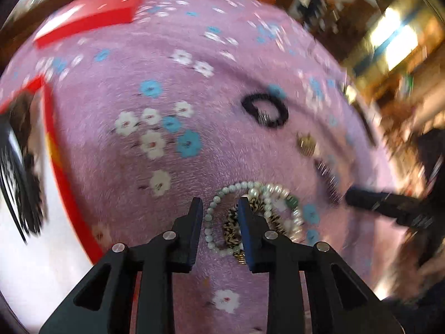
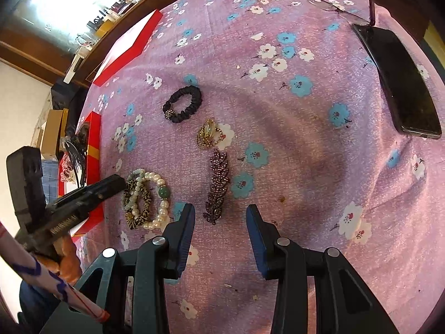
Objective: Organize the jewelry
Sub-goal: 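Grasp the pale bead bracelet with the left gripper while the right grasps the dark red beaded clip, then carry the bracelet and beaded clip over the white tray, then open both grippers to drop the bracelet and clip into the tray, then move both grippers back to the remaining bracelets, then grasp the leopard-print bracelet with the left gripper while the right grasps the pearl bracelet, then carry both bracelets over the white tray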
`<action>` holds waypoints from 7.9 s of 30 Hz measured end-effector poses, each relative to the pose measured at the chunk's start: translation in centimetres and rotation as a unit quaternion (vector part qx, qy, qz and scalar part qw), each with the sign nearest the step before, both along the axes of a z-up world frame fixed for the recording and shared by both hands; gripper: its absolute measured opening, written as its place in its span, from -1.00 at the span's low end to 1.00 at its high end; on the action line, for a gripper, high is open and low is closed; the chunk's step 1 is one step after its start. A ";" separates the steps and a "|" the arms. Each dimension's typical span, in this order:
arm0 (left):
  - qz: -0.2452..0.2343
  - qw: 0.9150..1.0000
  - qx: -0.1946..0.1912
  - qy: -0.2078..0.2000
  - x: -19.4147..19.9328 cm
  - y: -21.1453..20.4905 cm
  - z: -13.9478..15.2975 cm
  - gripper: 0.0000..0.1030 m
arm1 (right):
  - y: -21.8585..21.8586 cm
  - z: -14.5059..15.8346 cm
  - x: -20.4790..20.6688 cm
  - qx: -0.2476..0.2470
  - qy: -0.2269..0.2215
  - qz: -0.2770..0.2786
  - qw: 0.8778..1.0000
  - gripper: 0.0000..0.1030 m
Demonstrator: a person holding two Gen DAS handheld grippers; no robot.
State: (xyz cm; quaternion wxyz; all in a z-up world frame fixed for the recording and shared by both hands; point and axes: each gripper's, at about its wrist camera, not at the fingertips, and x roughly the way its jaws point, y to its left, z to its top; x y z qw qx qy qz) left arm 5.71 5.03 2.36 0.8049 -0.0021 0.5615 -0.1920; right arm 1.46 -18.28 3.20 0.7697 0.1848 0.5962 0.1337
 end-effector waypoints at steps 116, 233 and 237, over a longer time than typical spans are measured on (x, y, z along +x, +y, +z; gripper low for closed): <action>0.313 0.943 0.066 -0.086 -6.4 29.5 2.9 -0.90 | 40.1 1.9 7.8 -0.037 -0.079 0.269 0.959 -0.28; 0.092 0.993 0.010 -0.071 -8.8 2.1 5.8 -0.95 | 4.8 6.9 -3.3 -0.043 -0.159 0.051 0.985 -0.81; 0.101 0.992 0.016 -0.075 -9.1 2.9 5.8 -0.95 | 5.7 7.0 -3.4 -0.043 -0.161 0.063 0.984 -0.81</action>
